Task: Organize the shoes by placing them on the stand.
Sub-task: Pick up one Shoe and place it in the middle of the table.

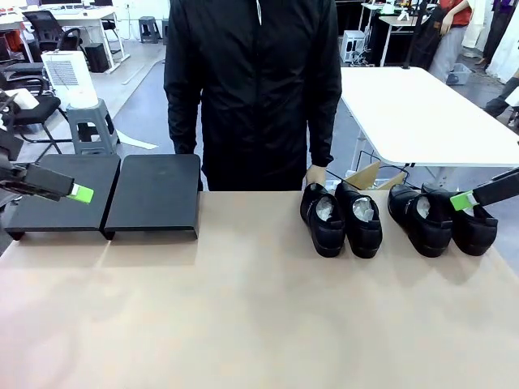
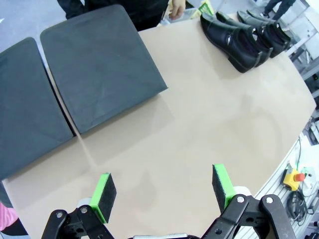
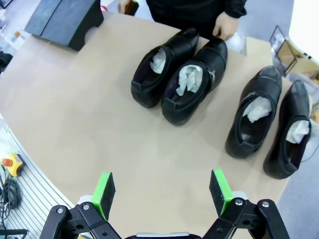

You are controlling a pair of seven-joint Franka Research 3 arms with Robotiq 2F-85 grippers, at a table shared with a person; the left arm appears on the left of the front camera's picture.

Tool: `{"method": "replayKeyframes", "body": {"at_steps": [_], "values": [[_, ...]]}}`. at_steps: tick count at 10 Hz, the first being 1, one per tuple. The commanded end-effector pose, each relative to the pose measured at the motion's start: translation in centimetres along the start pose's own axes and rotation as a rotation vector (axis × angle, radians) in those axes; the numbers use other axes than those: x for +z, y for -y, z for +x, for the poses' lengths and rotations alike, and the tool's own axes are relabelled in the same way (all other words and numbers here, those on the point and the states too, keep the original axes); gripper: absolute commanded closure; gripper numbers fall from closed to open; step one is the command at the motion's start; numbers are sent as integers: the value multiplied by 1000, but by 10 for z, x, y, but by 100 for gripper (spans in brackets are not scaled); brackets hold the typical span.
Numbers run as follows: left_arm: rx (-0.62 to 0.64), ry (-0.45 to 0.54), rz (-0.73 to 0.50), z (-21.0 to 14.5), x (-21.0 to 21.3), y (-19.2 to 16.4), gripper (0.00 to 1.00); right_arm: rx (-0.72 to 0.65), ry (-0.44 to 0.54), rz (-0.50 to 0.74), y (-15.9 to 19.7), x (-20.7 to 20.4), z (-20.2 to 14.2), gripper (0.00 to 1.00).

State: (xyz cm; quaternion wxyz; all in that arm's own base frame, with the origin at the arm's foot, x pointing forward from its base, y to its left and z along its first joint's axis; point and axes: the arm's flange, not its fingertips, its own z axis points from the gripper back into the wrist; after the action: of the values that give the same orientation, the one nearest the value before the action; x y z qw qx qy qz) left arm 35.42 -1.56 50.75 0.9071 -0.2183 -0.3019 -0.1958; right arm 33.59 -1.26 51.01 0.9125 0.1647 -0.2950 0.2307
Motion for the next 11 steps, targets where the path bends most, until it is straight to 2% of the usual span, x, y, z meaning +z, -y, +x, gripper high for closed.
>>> {"method": "replayKeyframes", "body": {"at_steps": [1, 11], "values": [[-11, 3, -11, 0, 1, -1, 0, 10, 20, 4, 3, 0, 2, 0], [-11, 3, -11, 0, 1, -1, 0, 10, 20, 4, 3, 0, 2, 0]]}}
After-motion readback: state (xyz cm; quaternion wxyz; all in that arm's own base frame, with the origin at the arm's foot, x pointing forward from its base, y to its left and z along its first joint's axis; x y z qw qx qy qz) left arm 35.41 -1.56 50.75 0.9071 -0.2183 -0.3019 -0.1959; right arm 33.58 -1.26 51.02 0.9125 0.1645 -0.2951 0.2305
